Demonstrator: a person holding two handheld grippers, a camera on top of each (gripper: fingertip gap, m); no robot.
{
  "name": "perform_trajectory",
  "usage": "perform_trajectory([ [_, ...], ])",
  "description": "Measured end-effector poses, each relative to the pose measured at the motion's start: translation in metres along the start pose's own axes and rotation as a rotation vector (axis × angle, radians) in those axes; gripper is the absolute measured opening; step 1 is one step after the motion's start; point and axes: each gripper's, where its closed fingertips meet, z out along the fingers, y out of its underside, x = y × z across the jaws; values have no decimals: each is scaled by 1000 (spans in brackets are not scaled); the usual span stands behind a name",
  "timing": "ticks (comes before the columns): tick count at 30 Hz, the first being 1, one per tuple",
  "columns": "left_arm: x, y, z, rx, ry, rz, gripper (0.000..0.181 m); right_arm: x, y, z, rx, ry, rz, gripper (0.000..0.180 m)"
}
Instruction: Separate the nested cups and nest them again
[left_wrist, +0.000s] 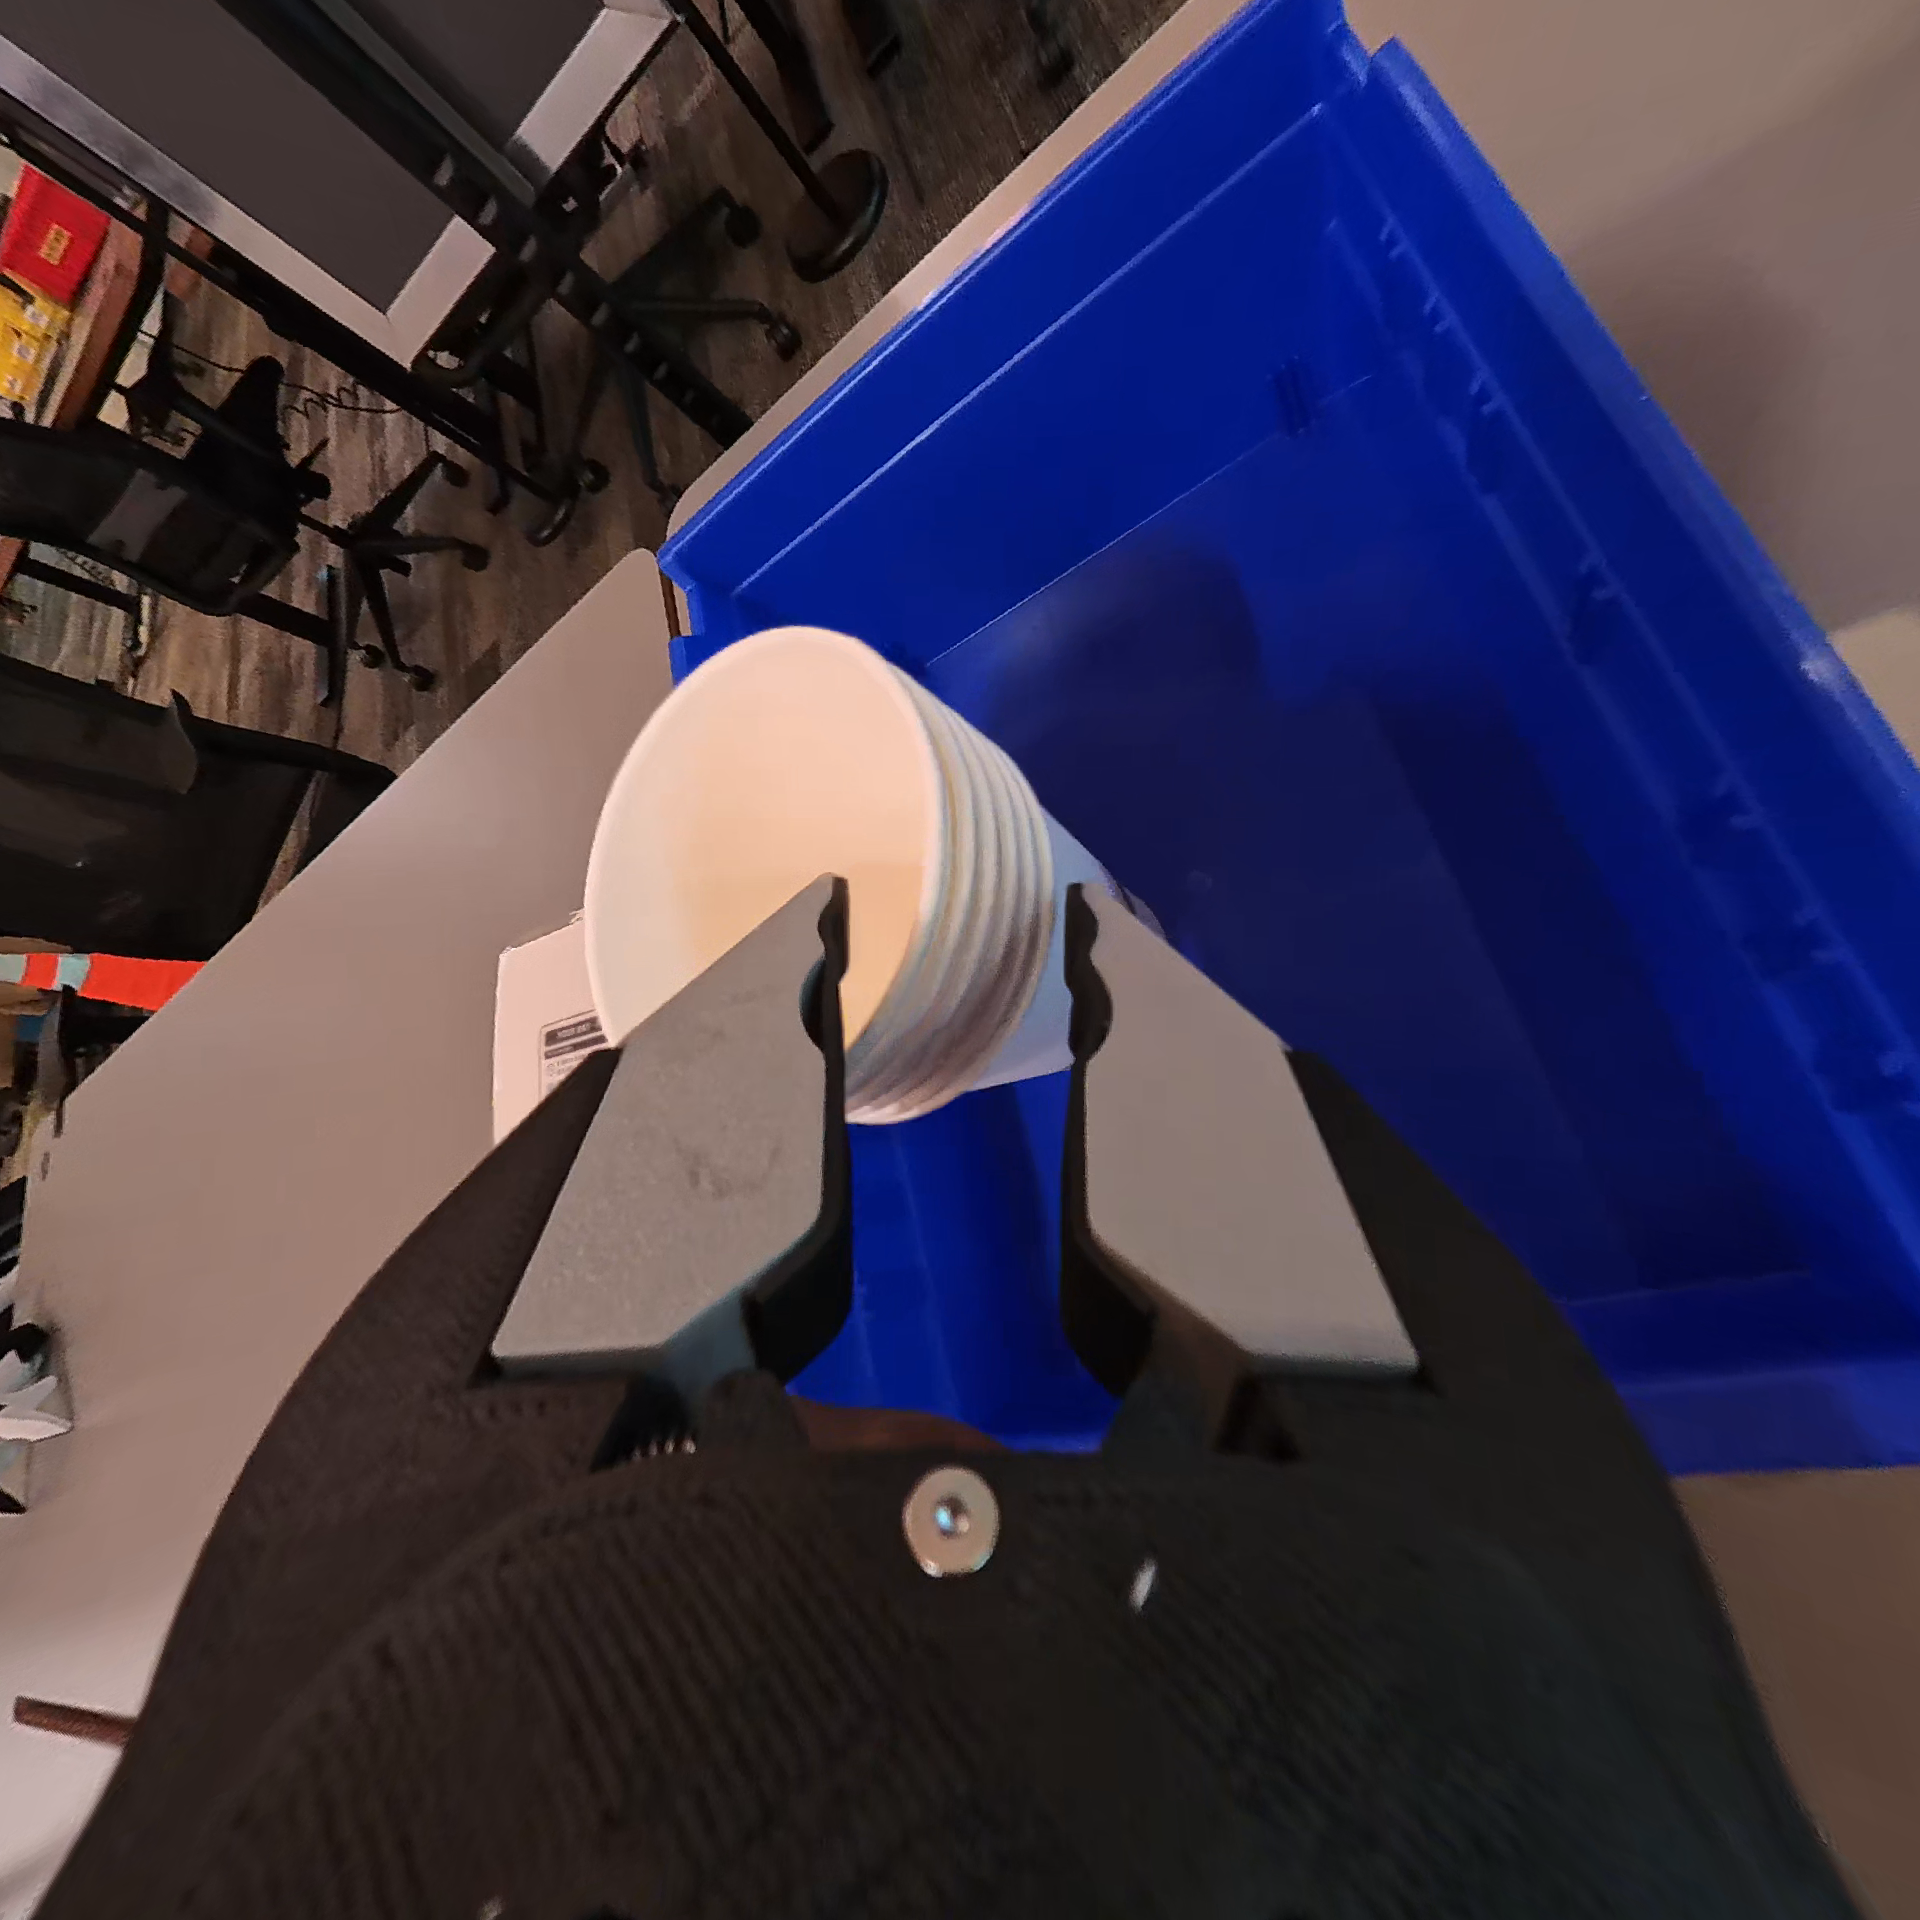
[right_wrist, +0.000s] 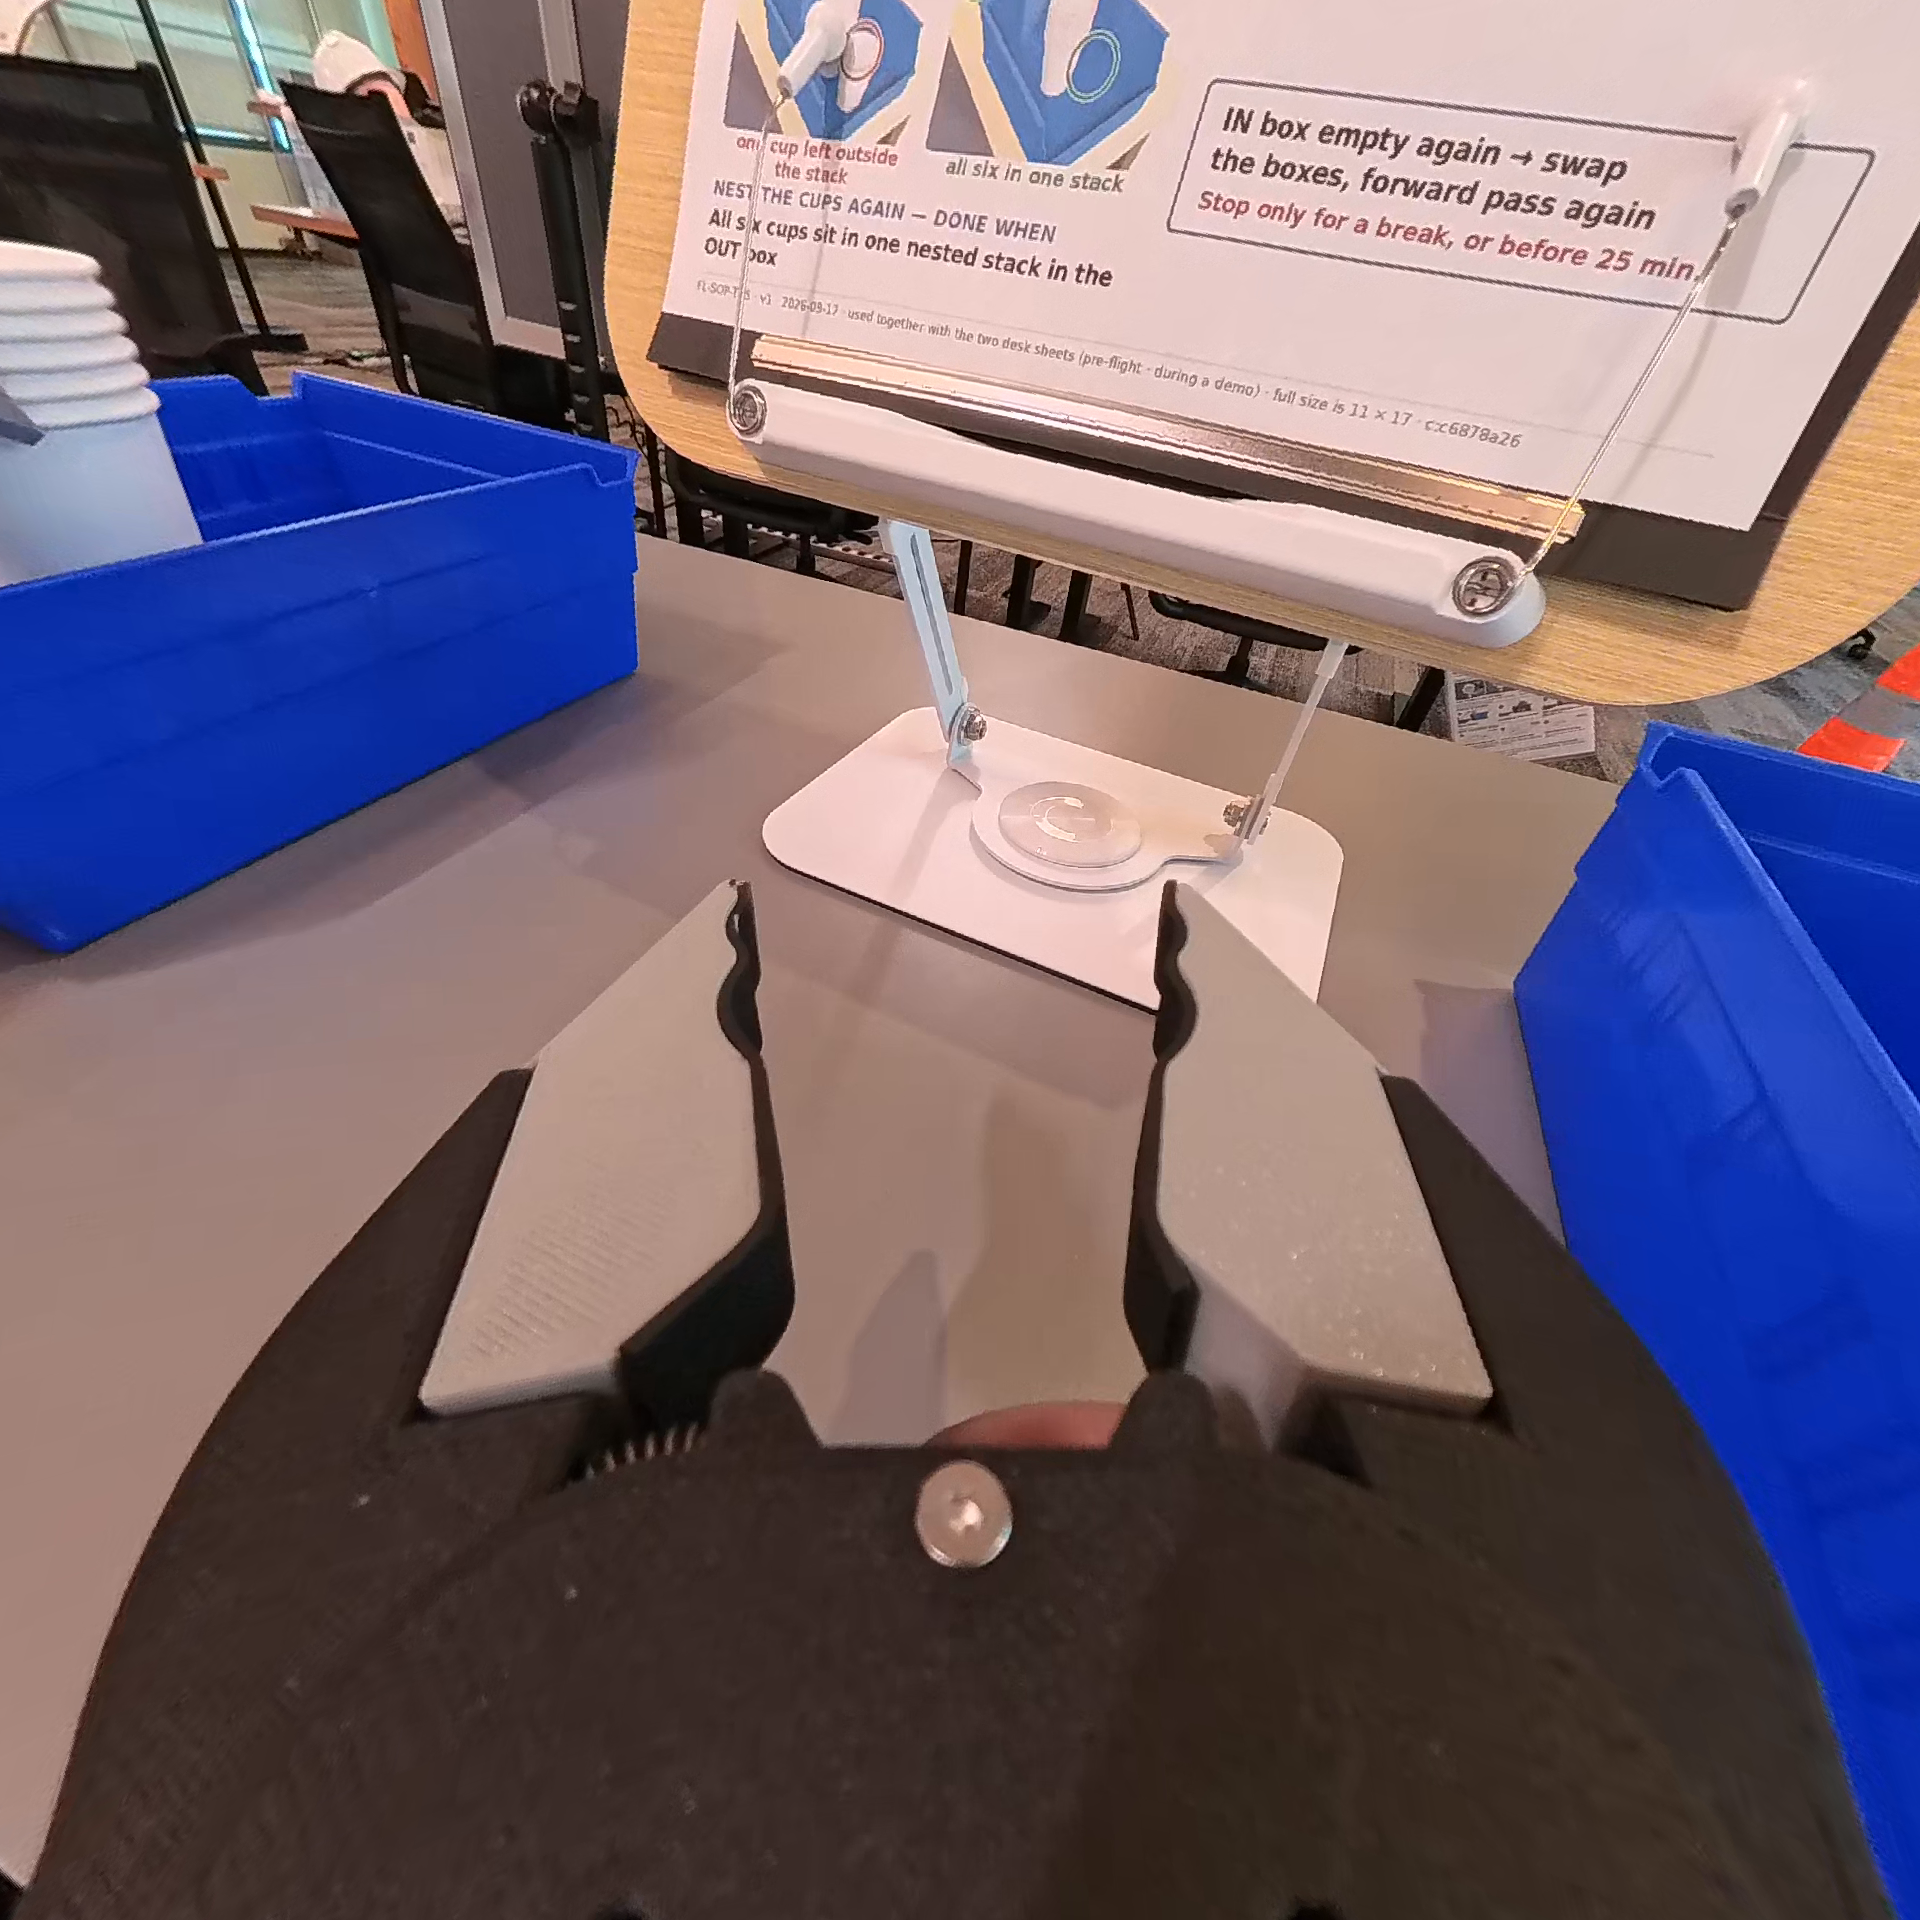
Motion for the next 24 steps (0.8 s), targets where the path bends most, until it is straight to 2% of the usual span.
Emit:
perform_trajectory([
  [10,-2,-2,3,5,-17,26,40,-1,0,0,0,-1,-6,74],
  [15,-1,-4,3,1,-26,77,33,-1,0,0,0,-1,-5,74],
  [18,2,-7,1,10,-6,80,20,-1,0,0,0,-2,-6,74],
  [24,5,-6,-1,-18,34,81,17,-1,-1,0,3,-3,-4,74],
])
